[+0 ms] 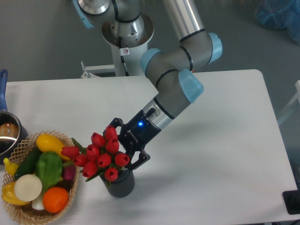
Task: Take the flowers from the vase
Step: 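Close the gripper on the tulip stems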
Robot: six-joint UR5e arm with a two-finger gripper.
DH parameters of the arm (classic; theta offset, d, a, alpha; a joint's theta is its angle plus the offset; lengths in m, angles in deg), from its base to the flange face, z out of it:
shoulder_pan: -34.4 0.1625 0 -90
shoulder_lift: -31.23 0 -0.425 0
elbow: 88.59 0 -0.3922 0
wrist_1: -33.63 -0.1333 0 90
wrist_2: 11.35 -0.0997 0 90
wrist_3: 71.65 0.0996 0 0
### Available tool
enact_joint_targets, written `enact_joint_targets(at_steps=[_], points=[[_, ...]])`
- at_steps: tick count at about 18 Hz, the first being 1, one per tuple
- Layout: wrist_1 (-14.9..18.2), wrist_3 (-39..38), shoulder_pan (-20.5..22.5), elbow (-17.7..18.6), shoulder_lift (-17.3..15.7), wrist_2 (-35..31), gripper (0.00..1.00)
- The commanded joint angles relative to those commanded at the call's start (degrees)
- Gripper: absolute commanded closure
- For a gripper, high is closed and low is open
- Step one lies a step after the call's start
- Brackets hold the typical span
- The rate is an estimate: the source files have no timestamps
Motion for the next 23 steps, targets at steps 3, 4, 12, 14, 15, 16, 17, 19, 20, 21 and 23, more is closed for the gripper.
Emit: enact_joint_targets(at_steps=[3, 4, 12, 14, 15, 16, 17, 19, 20, 21, 23], points=[[0.0, 0.0, 0.09, 0.0, -0.09, 0.0, 0.6], [0.0, 0.0, 0.17, 0.0, -0.09, 0.0, 0.64], [0.0, -0.26, 0.53, -0.88, -0.09, 0.88, 0.8], [0.09, -0.35, 0.53, -0.88, -0.09, 0.88, 0.85], [0.0, -0.27, 0.7, -0.88, -0.09, 0.88, 0.85], [0.0, -0.26, 0.96, -0.88, -0.09, 0.88, 0.85], [0.0, -0.35, 1.23, -0.88, -0.17, 0.97, 0.85], [0.09, -2.09, 1.84, -0.88, -0.79, 3.24, 0.84], [0.09, -3.33, 2.28, -0.88, -0.97, 3.69, 0.84], [0.0, -3.78, 2.55, -0.88, -1.14, 4.39, 0.84], [0.0, -3.87, 2.9, -0.97, -1.93, 5.71, 0.84]])
